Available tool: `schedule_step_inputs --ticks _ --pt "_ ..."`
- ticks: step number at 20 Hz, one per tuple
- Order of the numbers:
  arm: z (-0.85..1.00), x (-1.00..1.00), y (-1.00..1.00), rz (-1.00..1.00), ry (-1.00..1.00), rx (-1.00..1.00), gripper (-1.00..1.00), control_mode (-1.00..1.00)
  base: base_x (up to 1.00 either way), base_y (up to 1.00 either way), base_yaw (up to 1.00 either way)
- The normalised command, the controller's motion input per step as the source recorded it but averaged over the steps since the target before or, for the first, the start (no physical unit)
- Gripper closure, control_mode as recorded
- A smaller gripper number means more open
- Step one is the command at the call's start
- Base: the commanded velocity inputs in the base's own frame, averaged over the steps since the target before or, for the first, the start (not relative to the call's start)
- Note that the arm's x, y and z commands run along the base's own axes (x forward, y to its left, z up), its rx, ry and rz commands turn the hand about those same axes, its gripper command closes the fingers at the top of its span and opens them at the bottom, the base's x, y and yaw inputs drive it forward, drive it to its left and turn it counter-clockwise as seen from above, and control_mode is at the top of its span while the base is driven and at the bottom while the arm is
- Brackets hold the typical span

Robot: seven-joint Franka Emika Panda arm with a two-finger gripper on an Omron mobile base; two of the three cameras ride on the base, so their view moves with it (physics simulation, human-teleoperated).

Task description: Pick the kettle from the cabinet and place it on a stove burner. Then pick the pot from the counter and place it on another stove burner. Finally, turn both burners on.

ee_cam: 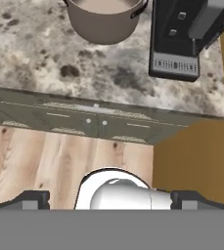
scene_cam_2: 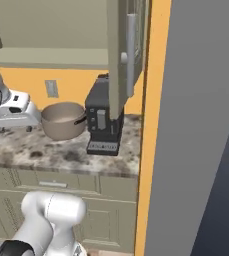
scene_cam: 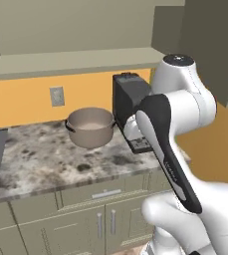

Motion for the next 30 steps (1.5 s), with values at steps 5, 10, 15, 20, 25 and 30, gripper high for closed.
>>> schedule_step_inputs --ticks 5,10,15,20,25,30 --pt "0.0 0.0 0.0 0.0 0.0 0.0 -1.0 1.0 0.81 -0.1 0.04" --pt "-0.03 0.35 0.3 0.12 -0.02 0.07 -1.0 -1.0 0.11 0.04 0.02" --pt "-0.26 0.43 0.36 0.33 -0.08 0.03 -1.0 -1.0 0.0 0.0 0.0" --pt "-0.38 0.24 0.39 0.24 -0.05 -0.08 -1.0 -1.0 0.0 0.0 0.0" --pt "-0.28 0.42 0.06 0.15 0.0 -0.1 -1.0 -1.0 0.0 0.0 0.0" --pt "-0.37 0.52 0.07 0.13 0.02 -0.07 -1.0 -1.0 0.0 0.0 0.0"
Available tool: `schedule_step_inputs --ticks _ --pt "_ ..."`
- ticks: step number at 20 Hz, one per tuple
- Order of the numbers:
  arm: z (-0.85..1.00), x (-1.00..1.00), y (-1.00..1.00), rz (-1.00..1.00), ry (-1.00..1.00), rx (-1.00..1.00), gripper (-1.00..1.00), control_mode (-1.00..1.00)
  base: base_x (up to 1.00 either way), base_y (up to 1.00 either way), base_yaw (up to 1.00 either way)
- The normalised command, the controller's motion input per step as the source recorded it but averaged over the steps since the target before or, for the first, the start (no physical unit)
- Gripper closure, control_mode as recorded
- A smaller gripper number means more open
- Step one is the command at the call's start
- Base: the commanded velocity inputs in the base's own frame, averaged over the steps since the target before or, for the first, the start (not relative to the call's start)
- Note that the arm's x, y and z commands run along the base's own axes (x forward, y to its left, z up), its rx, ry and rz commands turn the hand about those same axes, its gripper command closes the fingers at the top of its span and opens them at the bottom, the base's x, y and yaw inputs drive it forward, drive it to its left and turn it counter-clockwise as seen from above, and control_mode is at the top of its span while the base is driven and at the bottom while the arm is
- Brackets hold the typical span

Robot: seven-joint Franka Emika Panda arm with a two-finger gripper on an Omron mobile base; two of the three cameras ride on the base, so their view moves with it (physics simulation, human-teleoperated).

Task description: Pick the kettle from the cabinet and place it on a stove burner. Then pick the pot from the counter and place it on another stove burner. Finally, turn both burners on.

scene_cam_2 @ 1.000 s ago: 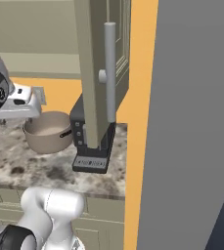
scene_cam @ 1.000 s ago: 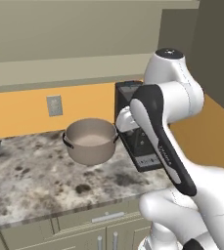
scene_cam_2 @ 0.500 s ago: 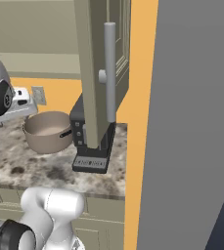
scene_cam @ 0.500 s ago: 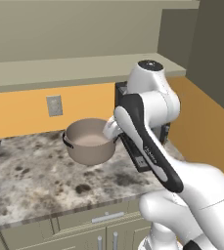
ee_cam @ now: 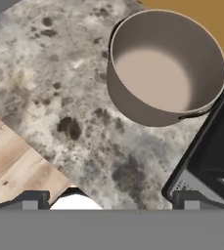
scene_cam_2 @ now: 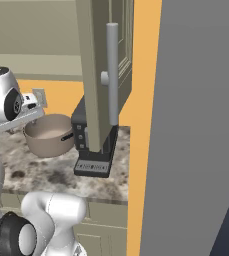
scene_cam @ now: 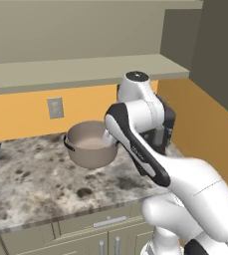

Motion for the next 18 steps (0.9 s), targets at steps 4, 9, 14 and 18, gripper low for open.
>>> schedule_step_inputs --ticks 4,9,14,18 --pt "-0.46 0.33 0.31 0.13 0.04 -0.08 -1.0 -1.0 0.0 0.0 0.0" --pt "-0.34 0.42 0.22 0.09 0.02 -0.08 -1.0 -1.0 0.0 0.0 0.0" --pt "-0.37 0.36 0.04 0.07 0.05 -0.05 -1.0 -1.0 0.0 0.0 0.0" --pt "-0.35 0.38 0.06 0.05 0.07 -0.03 -1.0 -1.0 0.0 0.0 0.0"
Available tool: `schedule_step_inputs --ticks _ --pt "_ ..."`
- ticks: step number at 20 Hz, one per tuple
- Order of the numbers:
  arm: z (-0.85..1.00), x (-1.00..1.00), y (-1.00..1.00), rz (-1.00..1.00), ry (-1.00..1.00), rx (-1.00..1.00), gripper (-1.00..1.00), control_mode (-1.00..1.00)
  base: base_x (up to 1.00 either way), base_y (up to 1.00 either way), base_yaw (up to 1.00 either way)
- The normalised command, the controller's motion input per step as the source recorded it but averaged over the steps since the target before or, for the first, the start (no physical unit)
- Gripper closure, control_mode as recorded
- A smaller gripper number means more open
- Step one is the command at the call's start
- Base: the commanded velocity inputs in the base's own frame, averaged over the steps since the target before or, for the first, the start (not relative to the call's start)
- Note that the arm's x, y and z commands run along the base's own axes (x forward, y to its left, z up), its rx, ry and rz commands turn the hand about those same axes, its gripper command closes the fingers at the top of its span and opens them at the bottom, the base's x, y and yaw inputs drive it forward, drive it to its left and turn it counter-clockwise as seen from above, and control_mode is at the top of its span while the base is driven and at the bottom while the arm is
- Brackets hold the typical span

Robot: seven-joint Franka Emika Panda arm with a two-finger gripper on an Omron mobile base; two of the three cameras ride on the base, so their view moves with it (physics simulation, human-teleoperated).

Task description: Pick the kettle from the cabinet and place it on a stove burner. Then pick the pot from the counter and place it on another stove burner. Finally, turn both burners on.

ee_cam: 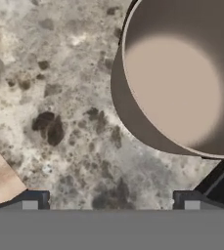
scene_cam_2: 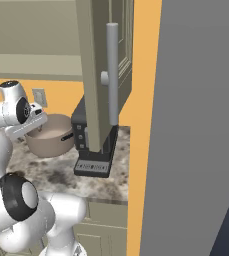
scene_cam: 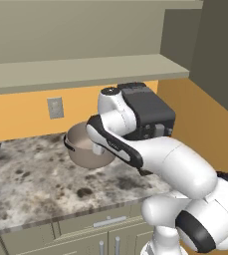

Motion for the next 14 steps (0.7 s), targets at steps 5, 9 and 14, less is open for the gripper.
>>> schedule_step_inputs --ticks 5,9,14 --pt "-0.33 0.38 0.14 0.03 0.04 -0.05 -1.0 -1.0 0.0 0.0 0.0" --pt "-0.33 0.37 0.15 0.01 0.03 -0.06 -1.0 -1.0 0.0 0.0 0.0" --pt "-0.31 0.42 0.1 0.01 0.02 -0.05 -1.0 -1.0 0.0 0.0 0.0"
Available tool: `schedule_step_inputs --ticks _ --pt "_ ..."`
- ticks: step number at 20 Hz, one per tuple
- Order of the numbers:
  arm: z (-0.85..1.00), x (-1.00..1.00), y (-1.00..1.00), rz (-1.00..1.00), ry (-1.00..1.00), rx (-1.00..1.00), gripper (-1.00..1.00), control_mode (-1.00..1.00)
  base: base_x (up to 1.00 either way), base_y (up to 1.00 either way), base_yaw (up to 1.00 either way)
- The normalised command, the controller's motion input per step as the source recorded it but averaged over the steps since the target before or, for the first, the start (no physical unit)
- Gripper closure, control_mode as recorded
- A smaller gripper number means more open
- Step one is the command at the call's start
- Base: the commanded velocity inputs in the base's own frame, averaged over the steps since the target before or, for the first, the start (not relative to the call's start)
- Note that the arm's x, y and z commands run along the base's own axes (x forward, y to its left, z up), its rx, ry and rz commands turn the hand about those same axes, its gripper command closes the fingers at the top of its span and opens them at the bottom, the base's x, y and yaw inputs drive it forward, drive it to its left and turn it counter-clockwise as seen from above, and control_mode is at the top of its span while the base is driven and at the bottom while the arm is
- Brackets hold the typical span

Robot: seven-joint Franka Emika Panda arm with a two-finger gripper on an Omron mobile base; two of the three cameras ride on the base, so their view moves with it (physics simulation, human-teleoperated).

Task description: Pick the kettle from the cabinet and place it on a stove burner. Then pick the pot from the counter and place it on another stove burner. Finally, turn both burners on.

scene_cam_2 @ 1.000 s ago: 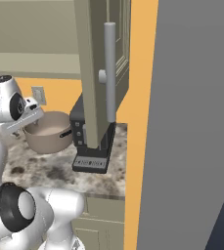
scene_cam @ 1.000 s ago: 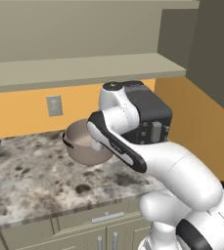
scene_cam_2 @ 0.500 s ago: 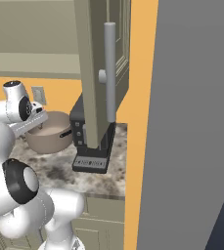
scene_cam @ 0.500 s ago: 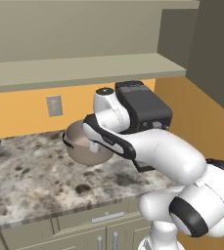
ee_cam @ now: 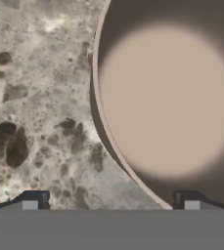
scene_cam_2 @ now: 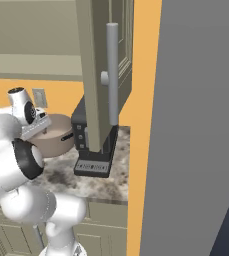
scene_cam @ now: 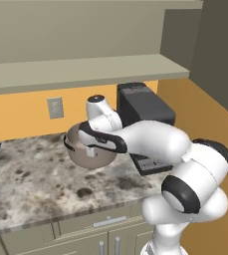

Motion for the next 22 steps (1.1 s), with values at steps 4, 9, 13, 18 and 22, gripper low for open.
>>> schedule_step_inputs --ticks 4,9,13,18,22 --pt "-0.29 0.48 0.11 0.02 0.03 -0.04 -1.0 -1.0 0.0 0.0 0.0" --pt "-0.32 0.46 0.15 0.03 0.03 -0.04 -1.0 -1.0 0.0 0.0 0.0" --pt "-0.27 0.16 0.13 0.01 0.02 -0.05 -1.0 -1.0 0.0 0.0 0.0" --pt "-0.21 -0.04 0.11 0.0 0.0 -0.06 1.0 -1.0 0.0 0.0 0.0" --pt "-0.18 -0.4 0.0 0.0 0.0 0.0 1.0 -1.0 0.0 0.0 0.0"
